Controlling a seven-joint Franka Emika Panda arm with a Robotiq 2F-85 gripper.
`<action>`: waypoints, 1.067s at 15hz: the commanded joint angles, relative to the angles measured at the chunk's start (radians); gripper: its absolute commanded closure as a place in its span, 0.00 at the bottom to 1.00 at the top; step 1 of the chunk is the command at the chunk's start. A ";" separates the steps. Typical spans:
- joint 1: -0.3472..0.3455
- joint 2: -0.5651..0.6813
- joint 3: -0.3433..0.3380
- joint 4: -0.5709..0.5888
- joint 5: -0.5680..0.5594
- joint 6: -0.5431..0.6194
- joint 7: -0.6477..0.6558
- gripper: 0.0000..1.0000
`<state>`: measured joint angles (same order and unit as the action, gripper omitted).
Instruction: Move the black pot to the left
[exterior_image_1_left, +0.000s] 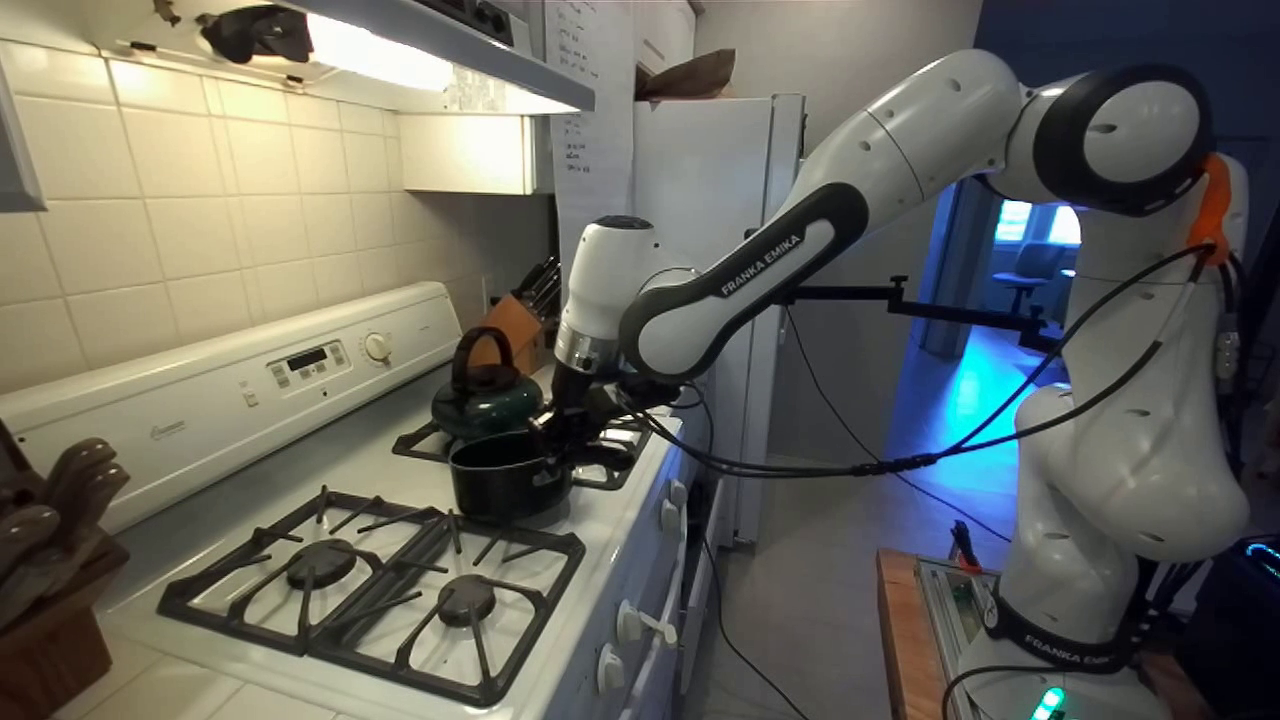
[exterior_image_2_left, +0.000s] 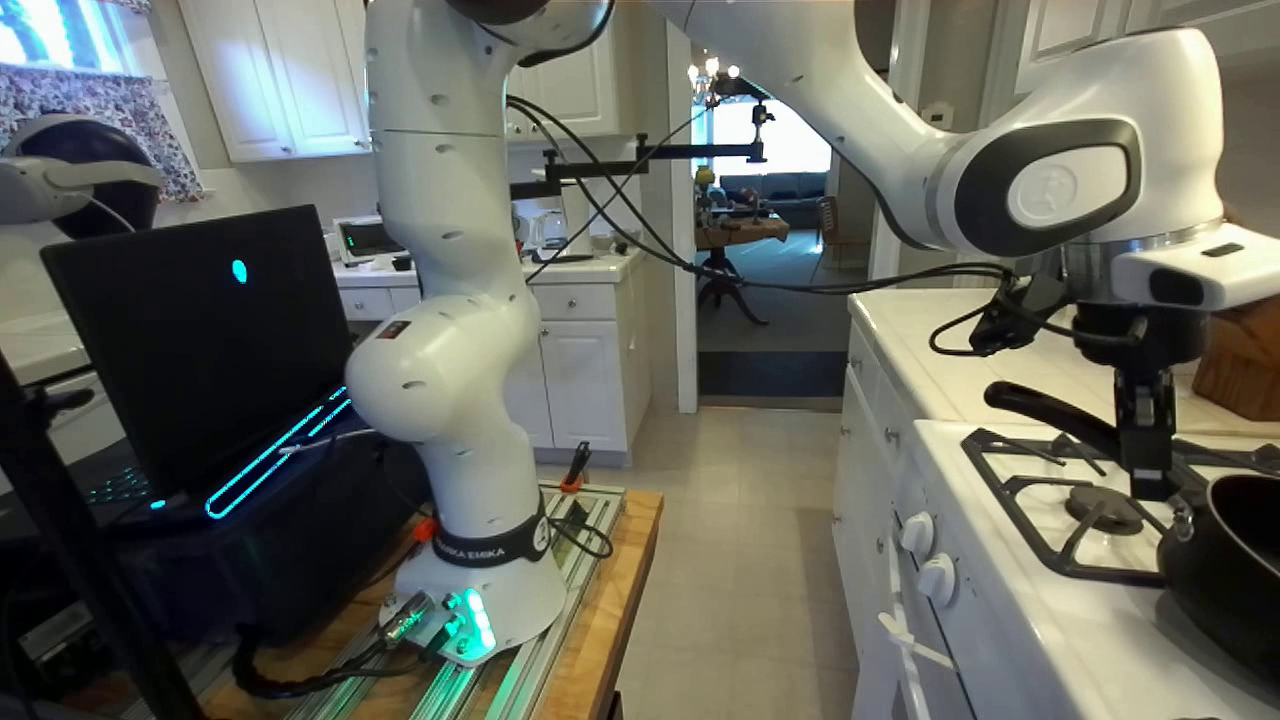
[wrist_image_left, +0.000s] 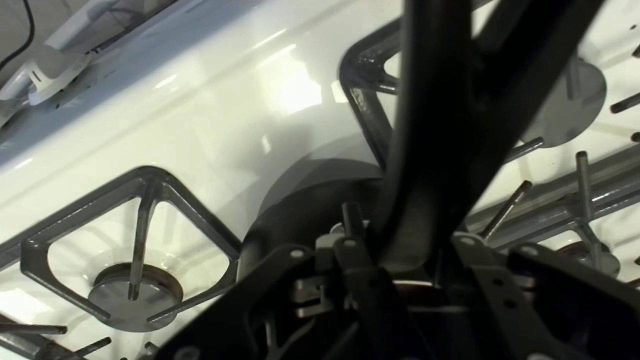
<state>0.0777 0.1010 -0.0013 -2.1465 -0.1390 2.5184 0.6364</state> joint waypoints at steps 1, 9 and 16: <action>0.006 -0.033 -0.001 -0.033 -0.028 0.036 0.031 0.92; 0.023 -0.057 0.026 -0.079 -0.014 0.045 0.000 0.92; 0.042 -0.059 0.065 -0.099 -0.004 0.032 -0.030 0.92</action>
<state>0.1063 0.0691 0.0474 -2.2185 -0.1391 2.5410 0.6265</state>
